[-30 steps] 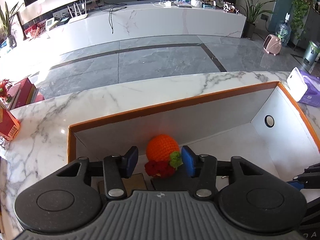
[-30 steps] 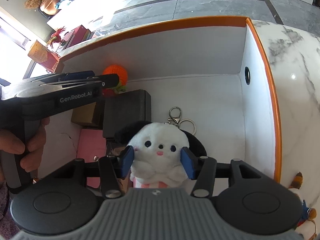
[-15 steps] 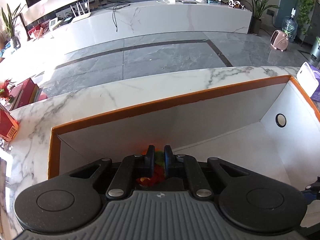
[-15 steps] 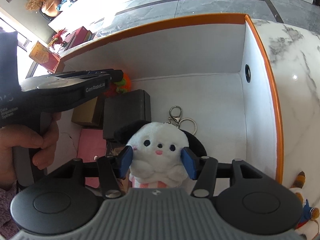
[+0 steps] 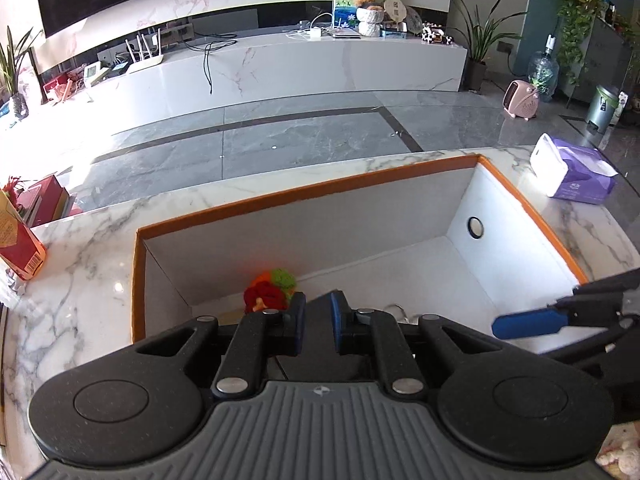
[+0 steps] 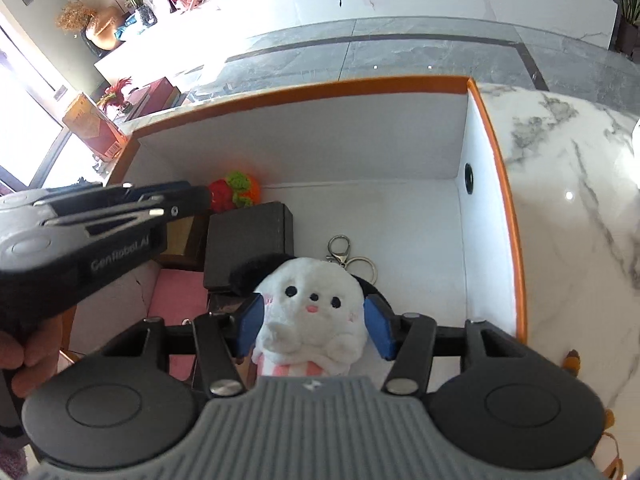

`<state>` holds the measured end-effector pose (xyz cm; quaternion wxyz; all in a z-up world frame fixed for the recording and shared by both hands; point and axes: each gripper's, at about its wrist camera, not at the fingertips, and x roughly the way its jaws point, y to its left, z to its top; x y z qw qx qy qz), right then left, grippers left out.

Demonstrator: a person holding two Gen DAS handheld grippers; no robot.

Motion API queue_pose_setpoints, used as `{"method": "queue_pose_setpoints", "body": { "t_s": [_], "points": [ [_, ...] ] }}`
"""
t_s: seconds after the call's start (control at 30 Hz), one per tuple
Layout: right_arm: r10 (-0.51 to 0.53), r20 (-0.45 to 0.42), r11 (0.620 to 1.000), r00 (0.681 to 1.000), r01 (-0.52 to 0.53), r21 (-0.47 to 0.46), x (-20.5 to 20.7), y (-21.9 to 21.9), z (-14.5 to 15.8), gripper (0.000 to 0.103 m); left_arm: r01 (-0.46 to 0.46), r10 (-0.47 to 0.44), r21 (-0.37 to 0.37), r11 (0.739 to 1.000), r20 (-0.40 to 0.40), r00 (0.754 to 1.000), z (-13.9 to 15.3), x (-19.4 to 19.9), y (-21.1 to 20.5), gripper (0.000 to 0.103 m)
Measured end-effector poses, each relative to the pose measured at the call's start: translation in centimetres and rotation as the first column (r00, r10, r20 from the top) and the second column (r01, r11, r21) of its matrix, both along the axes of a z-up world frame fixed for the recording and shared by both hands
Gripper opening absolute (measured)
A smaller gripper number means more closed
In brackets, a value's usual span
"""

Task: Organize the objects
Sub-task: 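Lower fruit into box and open left tool while right tool releases plush dog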

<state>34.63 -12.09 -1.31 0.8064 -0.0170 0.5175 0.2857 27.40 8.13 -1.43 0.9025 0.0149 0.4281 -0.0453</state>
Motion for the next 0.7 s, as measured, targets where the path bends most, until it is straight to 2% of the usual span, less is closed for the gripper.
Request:
{"method": "queue_pose_setpoints", "body": {
  "t_s": [0.2, 0.37, 0.7],
  "points": [
    [0.028, 0.125, 0.999, 0.992, -0.031, 0.026, -3.8, -1.6, 3.1, 0.058, 0.039, -0.038, -0.069, 0.997, 0.011, 0.999, 1.5, -4.7, -1.0, 0.016],
    [0.032, 0.2, 0.999, 0.979, -0.04, 0.037, -7.3, -3.5, 4.8, 0.058, 0.052, -0.049, -0.126, 0.991, 0.023, 0.999, 2.6, -8.7, -1.7, 0.021],
    [0.019, 0.224, 0.998, 0.974, -0.032, 0.055, -13.7, -8.7, 4.4, 0.058, 0.044, -0.042, -0.215, 0.976, 0.011, 0.999, 2.4, -14.7, -3.7, 0.023]
  ]
}}
